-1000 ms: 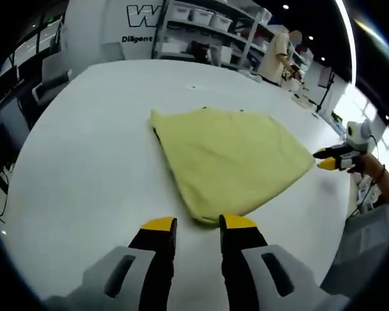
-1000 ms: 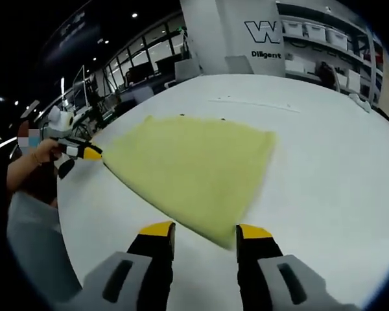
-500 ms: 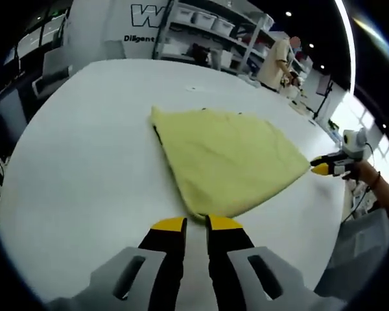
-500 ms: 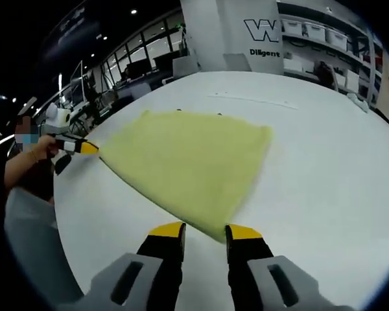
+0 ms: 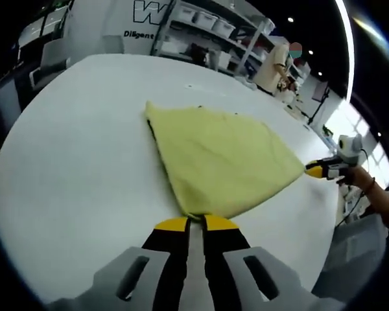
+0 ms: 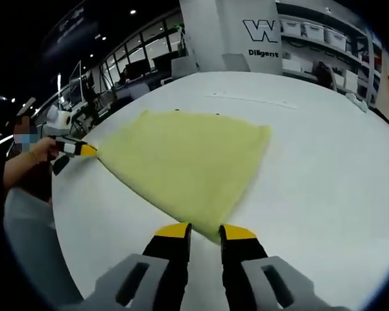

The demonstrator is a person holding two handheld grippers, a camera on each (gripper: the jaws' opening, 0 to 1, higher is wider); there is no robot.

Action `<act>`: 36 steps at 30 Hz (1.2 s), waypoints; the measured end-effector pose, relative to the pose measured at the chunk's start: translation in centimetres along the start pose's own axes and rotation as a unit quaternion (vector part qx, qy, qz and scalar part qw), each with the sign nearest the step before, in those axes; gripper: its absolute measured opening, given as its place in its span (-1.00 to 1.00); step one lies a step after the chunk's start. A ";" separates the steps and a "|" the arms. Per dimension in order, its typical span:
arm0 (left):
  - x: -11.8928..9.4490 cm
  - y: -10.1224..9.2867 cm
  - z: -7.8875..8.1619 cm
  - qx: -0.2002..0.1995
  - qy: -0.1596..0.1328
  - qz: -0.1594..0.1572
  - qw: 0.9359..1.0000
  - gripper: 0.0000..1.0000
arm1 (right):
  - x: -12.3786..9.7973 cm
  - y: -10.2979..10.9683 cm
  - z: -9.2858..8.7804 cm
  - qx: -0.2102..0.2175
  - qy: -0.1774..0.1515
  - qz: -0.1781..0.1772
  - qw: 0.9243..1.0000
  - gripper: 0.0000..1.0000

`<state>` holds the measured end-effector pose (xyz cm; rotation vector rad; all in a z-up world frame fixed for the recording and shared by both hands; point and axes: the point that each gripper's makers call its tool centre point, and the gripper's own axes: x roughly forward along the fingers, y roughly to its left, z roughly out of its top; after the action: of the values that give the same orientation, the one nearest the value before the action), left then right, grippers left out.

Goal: Fold the garment on the visible template until the final outline fits inside the template.

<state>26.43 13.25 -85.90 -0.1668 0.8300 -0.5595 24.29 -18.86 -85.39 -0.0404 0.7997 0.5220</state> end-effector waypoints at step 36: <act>-2.7 0.6 1.8 0.255 0.030 0.001 0.966 -1.00 | -0.3 -0.9 0.2 0.011 -0.008 -0.008 1.000 -1.00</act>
<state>26.57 15.07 -83.17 0.3250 0.7193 -0.7613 24.64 -19.71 -85.19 -0.0224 0.7888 0.4987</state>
